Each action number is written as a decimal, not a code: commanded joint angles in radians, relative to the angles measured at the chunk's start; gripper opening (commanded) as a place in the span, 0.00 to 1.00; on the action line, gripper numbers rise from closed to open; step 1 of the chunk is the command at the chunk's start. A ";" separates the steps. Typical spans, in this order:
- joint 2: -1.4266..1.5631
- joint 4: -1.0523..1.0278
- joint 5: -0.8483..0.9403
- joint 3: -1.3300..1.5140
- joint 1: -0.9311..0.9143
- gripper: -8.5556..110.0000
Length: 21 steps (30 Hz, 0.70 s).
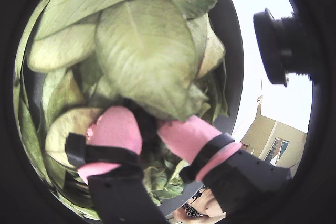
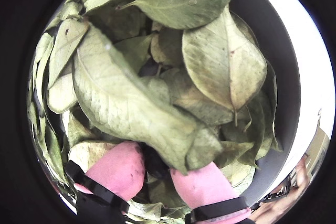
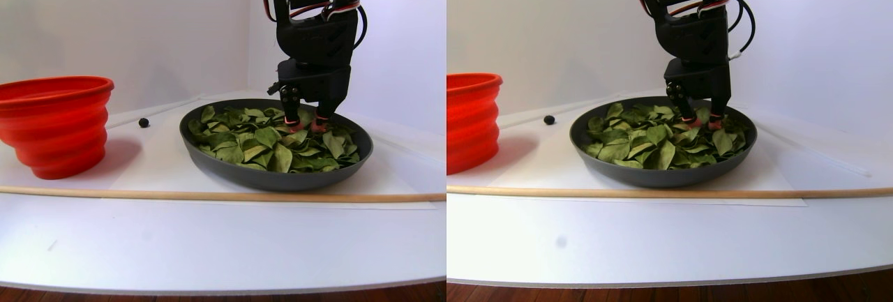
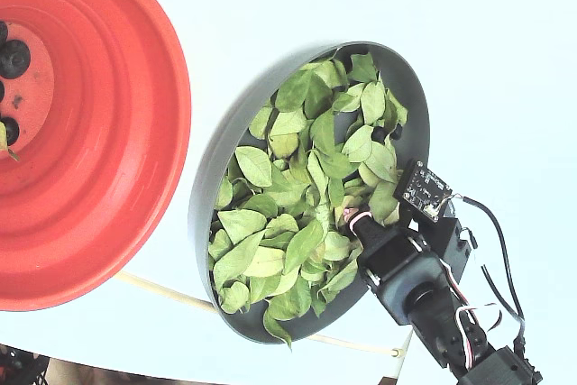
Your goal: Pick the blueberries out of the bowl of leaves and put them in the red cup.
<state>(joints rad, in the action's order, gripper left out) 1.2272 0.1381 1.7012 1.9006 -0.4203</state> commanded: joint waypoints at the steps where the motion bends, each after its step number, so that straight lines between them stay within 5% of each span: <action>1: 0.020 -0.005 0.011 0.012 0.002 0.15; 21: 0.103 -0.005 0.048 0.031 -0.003 0.13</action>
<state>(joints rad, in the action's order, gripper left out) 1.2533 0.1381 1.7411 1.9313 -0.4157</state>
